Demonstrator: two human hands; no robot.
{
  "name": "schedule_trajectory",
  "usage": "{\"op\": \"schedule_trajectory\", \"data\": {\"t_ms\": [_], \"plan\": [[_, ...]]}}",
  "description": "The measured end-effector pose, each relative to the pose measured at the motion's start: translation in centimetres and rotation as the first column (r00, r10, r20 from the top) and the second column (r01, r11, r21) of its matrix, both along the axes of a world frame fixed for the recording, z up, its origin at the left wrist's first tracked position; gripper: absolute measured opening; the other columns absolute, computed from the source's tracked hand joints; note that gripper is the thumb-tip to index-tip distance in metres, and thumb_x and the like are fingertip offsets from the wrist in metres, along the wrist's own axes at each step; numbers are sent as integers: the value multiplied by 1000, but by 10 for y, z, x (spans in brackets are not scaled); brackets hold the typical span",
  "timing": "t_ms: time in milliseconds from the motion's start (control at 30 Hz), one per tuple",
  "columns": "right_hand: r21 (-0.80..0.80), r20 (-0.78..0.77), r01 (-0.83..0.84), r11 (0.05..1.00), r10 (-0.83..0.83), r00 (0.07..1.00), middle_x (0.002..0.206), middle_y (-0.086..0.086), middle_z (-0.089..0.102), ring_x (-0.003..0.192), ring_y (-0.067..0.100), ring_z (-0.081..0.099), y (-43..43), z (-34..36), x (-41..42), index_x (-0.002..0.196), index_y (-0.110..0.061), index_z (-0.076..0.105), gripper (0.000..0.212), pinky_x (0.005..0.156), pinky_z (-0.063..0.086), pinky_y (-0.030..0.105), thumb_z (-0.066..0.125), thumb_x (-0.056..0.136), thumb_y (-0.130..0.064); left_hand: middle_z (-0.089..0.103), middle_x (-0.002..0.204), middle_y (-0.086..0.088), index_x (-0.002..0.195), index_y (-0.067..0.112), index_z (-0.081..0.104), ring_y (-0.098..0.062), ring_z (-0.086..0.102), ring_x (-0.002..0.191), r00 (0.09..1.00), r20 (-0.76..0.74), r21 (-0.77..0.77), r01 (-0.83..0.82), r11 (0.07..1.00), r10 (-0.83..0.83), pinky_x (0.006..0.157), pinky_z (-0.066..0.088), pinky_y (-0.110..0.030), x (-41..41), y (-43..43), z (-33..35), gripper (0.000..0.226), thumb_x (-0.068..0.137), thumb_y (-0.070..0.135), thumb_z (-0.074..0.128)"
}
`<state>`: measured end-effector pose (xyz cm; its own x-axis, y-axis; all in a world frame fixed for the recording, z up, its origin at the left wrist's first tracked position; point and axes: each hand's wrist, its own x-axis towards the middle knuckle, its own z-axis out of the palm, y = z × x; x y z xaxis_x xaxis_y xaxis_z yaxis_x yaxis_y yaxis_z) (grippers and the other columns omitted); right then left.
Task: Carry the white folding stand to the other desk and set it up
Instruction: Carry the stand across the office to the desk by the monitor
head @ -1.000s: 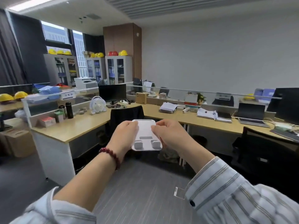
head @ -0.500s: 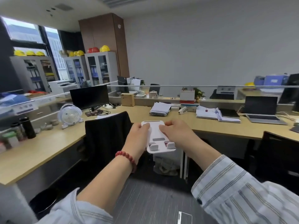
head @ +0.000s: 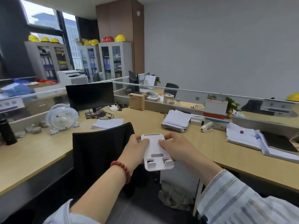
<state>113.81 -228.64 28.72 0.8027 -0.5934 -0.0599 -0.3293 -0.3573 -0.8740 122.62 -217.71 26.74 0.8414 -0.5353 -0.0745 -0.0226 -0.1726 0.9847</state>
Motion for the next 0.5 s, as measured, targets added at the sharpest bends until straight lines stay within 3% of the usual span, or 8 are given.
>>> {"op": "schedule_trajectory", "data": {"t_ms": [67, 233, 333, 400, 500], "plan": [[-21, -3, -18, 1000, 18, 1000, 97, 0, 68, 78, 14, 64, -26, -8, 54, 104, -19, 55, 20, 55, 46, 24, 52, 91, -34, 61, 99, -5, 116, 17, 43, -16, 61, 79, 1000, -22, 3, 4, 1000, -4, 60, 50, -28, 51, -25, -7, 27, 91, 25, 46], [-15, -11, -35, 999, 35, 999, 93, 0, 65, 78, 15, 63, -96, -9, 205, 103, -18, 54, 21, 58, 48, 26, 51, 90, -33, 57, 92, 3, 114, 16, 40, -15, 59, 81, 999, 2, -25, -47, 999, 47, 61, 46, -26, 193, -96, -7, 27, 89, 22, 49], [-41, -12, -36, 998, 36, 999, 94, -2, 62, 78, 14, 63, -139, 2, 286, 107, -18, 52, 21, 58, 50, 27, 49, 92, -32, 57, 99, 3, 113, 19, 38, -15, 61, 86, 998, 4, -47, -65, 997, 65, 62, 48, -25, 271, -141, 6, 27, 89, 23, 49], [-59, 7, -27, 998, 27, 1000, 96, 0, 63, 79, 13, 62, -169, 4, 327, 106, -18, 52, 19, 56, 49, 26, 49, 93, -31, 56, 97, 6, 114, 20, 39, -10, 60, 81, 997, 49, -60, -60, 996, 63, 56, 47, -21, 311, -170, 10, 27, 89, 22, 49], [-52, 29, -12, 999, 13, 999, 91, 0, 65, 81, 16, 64, -211, 0, 385, 99, -18, 54, 14, 66, 56, 35, 51, 92, -30, 52, 88, 15, 111, 22, 38, -2, 57, 73, 995, 98, -36, -28, 999, 31, 48, 44, -14, 370, -210, 9, 24, 90, 23, 50]]}}
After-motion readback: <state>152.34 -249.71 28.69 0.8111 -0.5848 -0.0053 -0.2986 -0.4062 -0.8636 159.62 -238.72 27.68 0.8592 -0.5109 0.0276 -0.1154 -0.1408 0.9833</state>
